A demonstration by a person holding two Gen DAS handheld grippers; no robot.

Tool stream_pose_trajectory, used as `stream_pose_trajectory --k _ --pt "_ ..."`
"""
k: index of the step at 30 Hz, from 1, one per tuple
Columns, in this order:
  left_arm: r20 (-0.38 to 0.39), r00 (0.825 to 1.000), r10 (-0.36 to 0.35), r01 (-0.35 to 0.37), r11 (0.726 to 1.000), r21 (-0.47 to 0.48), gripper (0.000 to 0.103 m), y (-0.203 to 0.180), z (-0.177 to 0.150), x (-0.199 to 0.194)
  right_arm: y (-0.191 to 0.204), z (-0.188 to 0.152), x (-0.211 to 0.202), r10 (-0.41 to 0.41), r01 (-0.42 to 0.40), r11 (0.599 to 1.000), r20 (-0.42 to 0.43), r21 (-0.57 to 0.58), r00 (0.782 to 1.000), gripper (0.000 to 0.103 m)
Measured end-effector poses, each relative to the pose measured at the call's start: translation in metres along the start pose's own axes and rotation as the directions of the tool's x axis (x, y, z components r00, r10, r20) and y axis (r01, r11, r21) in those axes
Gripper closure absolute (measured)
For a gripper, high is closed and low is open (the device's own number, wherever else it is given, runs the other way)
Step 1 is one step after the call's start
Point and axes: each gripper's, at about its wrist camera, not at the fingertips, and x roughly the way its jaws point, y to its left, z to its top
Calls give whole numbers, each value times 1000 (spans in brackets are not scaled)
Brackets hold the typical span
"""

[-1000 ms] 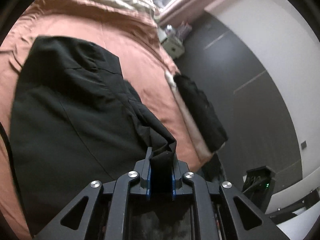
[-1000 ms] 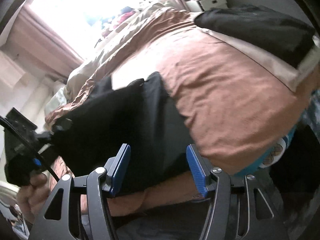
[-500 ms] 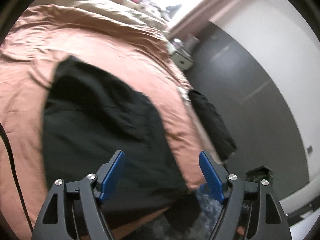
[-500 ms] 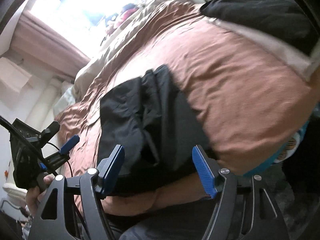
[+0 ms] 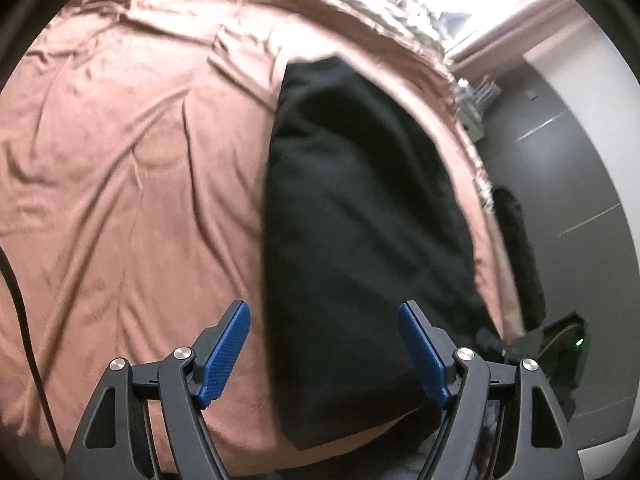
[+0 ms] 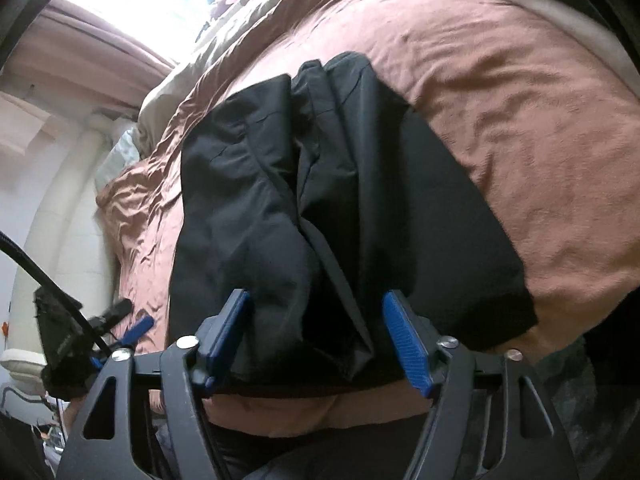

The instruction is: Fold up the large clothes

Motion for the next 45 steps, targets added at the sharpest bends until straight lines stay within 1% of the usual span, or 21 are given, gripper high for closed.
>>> stream_pose_trajectory --k 1,2,4,6,10,13,18,23,26,28,29,30,31,32,36,37,38,39,40,43,45 --pt "-19 1000 9 -9 1000 -1 25 0 -3 7 -1 2 2 27 -27 1000 -10 2 1000 79" --pt "-34 999 19 -19 1000 -2 25 1 -5 13 0 3 2 36 -36 999 -5 -1 999 81" --pt "-57 998 40 -41 999 -4 26 -1 -8 25 3 7 -6 64 -62 997 46 -38 997 91" --pt "-64 998 15 -15 1000 -1 26 -7 -9 29 3 11 -14 71 -66 996 81 -56 994 94" --pt "-58 998 -21 23 999 47 32 -27 -9 28 -16 21 -32 52 -48 998 136 -33 989 95" --pt "-54 998 -35 40 996 83 34 -42 -8 26 -35 24 -36 49 -50 999 145 1 988 95" --pt "-64 997 -34 41 994 97 52 -53 -8 30 -65 21 -32 29 -37 998 142 53 989 95" --pt "-80 997 -22 31 993 115 53 -55 -10 35 -60 8 -35 9 -17 998 147 54 989 95" --pt "-93 996 -15 26 993 114 53 -51 -9 38 -60 9 -35 14 -23 998 124 66 992 86" --pt "-95 995 -11 22 993 113 53 -48 -10 39 -60 12 -39 -15 7 998 119 66 993 64" --pt "-94 996 -8 18 993 114 52 -47 -10 40 -59 14 -41 -40 32 998 127 59 991 56" --pt "-92 996 -3 14 993 114 52 -49 -11 41 -59 15 -45 -65 59 997 136 54 989 39" --pt "-90 996 -2 12 993 114 52 -50 -12 42 -59 15 -47 -99 93 995 150 48 984 33" --pt "-88 996 0 10 993 114 52 -51 -13 43 -59 15 -48 -105 99 994 153 44 983 33" --pt "-92 996 -2 12 994 111 50 -49 -25 40 -64 10 -40 -45 40 998 102 53 994 33" --pt "-91 996 -9 19 995 102 50 -48 -29 39 -66 9 -37 -36 30 998 95 56 995 34" --pt "-92 996 -20 29 995 95 50 -46 -34 38 -69 7 -35 -25 19 998 92 65 995 38" --pt "-94 995 -21 30 995 96 50 -46 -37 37 -73 6 -33 -4 -3 997 88 79 996 50" --pt "-93 995 -18 28 994 103 51 -46 -40 36 -76 4 -32 6 -14 996 82 94 997 56" --pt "-94 995 -14 25 993 114 63 -46 -40 34 -72 1 -36 24 -32 996 86 82 996 71" --pt "-96 995 -10 21 993 116 73 -46 -39 32 -66 -3 -38 25 -31 997 86 70 996 74"
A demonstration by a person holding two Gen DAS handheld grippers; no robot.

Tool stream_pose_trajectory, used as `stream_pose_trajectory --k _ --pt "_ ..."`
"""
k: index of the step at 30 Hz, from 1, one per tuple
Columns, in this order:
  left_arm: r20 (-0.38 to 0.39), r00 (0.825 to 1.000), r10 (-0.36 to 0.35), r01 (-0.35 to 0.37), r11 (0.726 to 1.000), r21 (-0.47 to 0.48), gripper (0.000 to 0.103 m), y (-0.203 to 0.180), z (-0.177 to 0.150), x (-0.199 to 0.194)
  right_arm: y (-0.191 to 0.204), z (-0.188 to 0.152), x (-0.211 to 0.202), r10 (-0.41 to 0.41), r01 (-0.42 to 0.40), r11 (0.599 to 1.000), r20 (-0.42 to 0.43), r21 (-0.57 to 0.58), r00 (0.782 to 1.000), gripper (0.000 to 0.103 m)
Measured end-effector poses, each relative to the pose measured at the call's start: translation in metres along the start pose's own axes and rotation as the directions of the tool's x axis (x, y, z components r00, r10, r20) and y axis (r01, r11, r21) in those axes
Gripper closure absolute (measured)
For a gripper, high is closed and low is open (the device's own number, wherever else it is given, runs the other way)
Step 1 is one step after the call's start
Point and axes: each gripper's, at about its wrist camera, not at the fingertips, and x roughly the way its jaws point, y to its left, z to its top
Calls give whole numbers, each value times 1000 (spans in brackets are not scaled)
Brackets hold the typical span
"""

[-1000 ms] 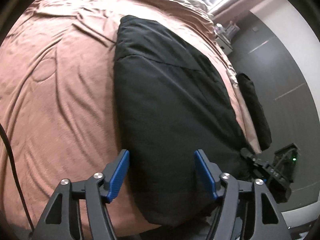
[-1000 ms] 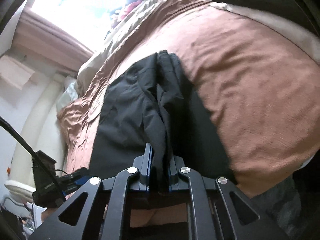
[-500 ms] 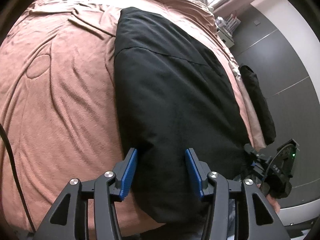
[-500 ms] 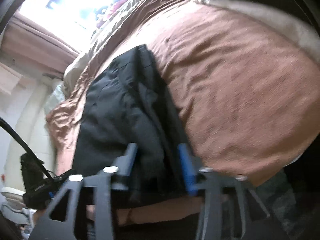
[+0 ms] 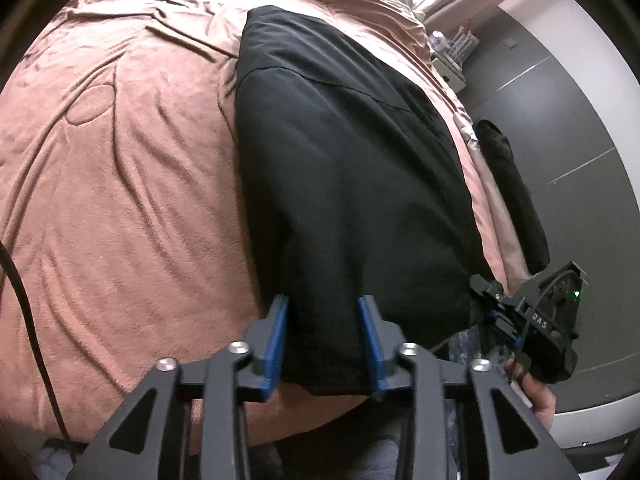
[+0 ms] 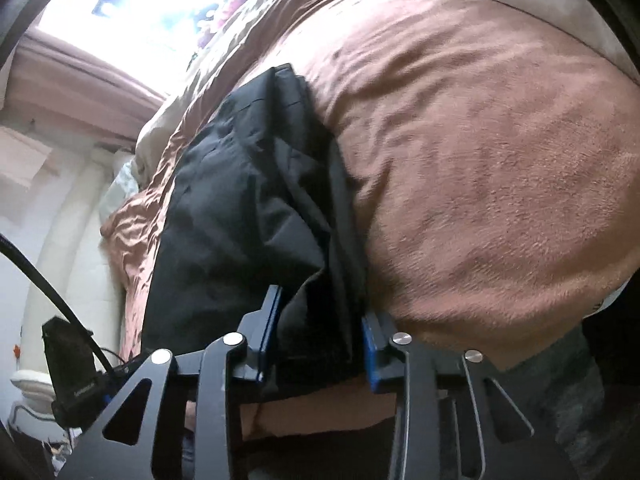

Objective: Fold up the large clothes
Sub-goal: 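Grasp the folded jacket end with the left gripper while the right gripper grasps it too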

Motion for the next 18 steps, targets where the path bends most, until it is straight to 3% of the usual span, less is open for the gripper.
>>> stream_pose_trajectory --k 8,14,18 --pt "23 1000 -13 13 1000 -5 84 10 -1 -22 7 -19 -4 66 -66 998 -39 10 997 77" --pt "35 999 7 -7 1000 10 84 19 -12 -47 18 -43 -4 112 -114 993 -106 -14 988 77" --pt "-19 999 45 -45 998 42 81 16 -26 -50 19 -58 -5 105 -114 992 -156 -47 982 77"
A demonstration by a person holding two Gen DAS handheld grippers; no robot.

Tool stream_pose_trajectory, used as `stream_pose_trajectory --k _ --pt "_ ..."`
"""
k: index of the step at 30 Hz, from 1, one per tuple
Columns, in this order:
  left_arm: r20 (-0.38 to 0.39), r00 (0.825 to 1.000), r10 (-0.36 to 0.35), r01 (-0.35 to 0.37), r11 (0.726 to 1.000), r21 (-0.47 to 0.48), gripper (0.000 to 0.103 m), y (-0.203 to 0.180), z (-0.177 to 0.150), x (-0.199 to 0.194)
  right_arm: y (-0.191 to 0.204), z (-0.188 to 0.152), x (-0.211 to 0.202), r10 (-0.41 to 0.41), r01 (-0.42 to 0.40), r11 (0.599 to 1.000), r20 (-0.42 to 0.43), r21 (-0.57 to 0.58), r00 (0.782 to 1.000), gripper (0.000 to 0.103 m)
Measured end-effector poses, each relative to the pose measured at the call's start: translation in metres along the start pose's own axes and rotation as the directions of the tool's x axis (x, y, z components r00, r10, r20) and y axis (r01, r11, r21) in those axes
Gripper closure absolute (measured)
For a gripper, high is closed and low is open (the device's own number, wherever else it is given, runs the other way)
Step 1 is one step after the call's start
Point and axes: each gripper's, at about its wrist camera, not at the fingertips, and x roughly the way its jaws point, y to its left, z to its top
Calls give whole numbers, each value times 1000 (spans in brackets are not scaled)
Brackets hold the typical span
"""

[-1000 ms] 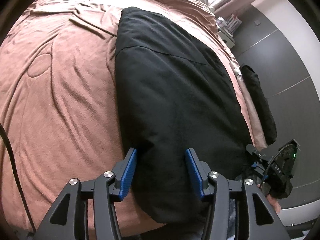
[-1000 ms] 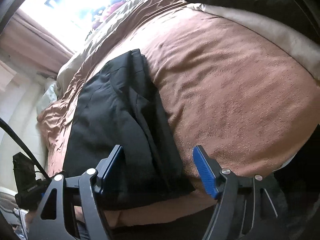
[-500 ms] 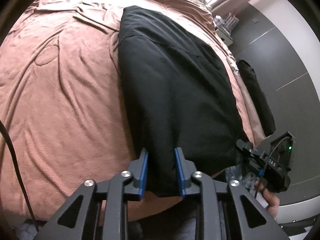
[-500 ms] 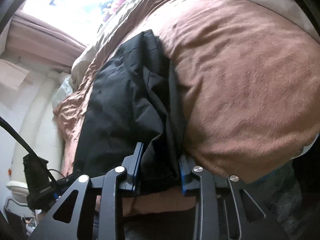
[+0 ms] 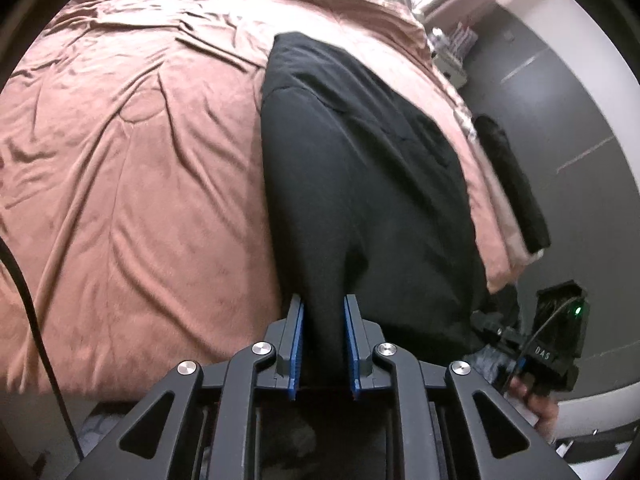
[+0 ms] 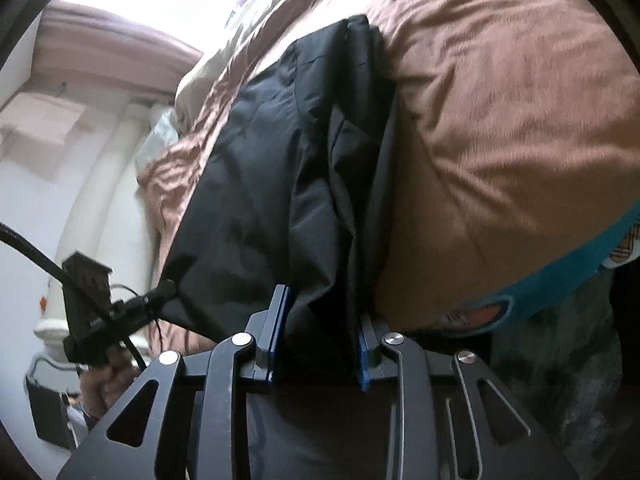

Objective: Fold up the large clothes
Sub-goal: 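Grasp the folded jacket end with the left gripper while the right gripper grasps it too, then close both grippers on the jacket bundle end and lift it off the bed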

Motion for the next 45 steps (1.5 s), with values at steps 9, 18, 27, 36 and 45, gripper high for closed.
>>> stream_pose_trajectory --k 9,18,27,36,45 --pt "-11 1000 -29 29 999 -43 68 15 22 12 -9 30 -16 -122 124 992 84 -15 989 39" --pt "4 999 -53 53 996 -77 64 30 67 31 -13 77 10 -96 98 995 68 -15 993 33" --pt "32 998 -57 60 994 -86 50 44 114 45 -22 124 41 -83 84 996 25 -20 996 30" --pt "42 998 -51 56 993 -102 50 57 151 70 -30 167 74 -35 35 999 -11 -3 999 29" --pt "70 997 -16 18 1000 -25 56 32 165 76 -37 196 101 35 -34 999 -49 18 998 29"
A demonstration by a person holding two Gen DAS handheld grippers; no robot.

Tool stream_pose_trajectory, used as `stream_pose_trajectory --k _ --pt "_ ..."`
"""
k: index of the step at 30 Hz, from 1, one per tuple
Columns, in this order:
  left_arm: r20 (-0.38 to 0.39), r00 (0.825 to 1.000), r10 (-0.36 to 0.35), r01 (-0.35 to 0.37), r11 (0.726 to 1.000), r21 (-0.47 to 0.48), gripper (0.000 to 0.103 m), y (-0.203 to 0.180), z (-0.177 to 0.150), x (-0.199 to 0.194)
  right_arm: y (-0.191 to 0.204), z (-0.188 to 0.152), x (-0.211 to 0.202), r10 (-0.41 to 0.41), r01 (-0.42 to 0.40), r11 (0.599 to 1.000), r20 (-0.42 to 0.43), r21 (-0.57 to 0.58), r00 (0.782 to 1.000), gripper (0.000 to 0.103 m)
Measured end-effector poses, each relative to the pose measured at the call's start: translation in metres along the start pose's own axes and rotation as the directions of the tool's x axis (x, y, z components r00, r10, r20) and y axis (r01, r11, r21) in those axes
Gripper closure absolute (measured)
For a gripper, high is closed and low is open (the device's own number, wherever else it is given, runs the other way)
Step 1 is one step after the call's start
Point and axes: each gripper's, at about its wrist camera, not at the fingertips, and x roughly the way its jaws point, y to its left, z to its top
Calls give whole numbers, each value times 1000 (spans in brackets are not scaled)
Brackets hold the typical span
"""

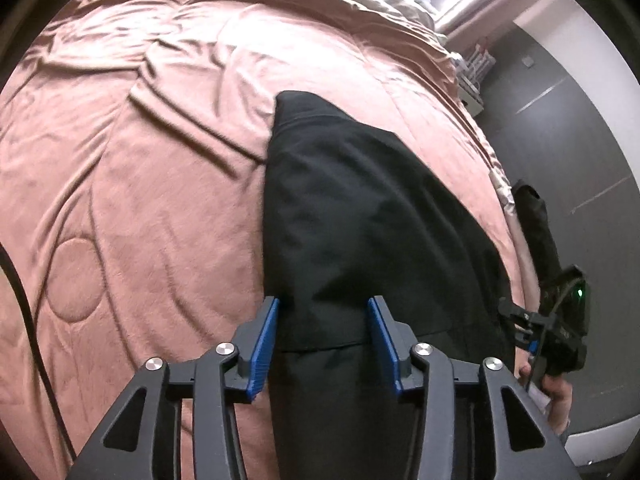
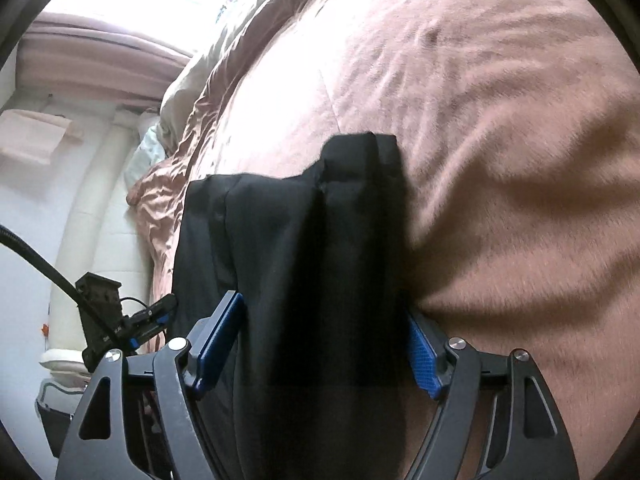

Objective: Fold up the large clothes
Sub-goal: 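Close both grippers on the jacket bundle end and lift it off the bed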

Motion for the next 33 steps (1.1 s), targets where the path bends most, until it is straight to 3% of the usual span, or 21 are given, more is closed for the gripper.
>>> stream_pose_trajectory --k 5,7,10,13,18,20,22,27,33 --pt "-6 1000 22 -21 997 77 56 -18 -2 2 5 6 12 -2 2 1000 -15 -18 1000 30" --pt "-11 999 34 -32 994 109 56 -21 -1 5 6 7 14 -20 19 999 -14 -28 1000 59" --pt "-20 999 25 -23 996 89 51 -14 3 9 3 7 16 10 -10 1000 -2 -8 1000 79" --pt "-4 1000 -2 2 1000 9 43 6 10 13 5 1 9 16 -15 999 26 -31 1000 88" --pt "1 997 -71 71 993 -93 39 29 17 26 25 -5 3 -17 23 996 58 -91 998 92" --pt "-2 998 -68 68 993 -95 39 29 19 28 31 -7 1 -24 31 994 64 -105 998 92" --pt "-2 999 -45 44 995 -86 45 24 20 26 32 -10 0 -26 33 994 68 -104 997 93" --pt "24 1000 -8 9 1000 -29 73 0 17 8 50 -21 -12 -29 40 992 95 -120 995 95" --pt "91 996 -20 18 1000 24 81 -25 12 -35 80 -46 -34 -59 86 982 153 -171 986 95"
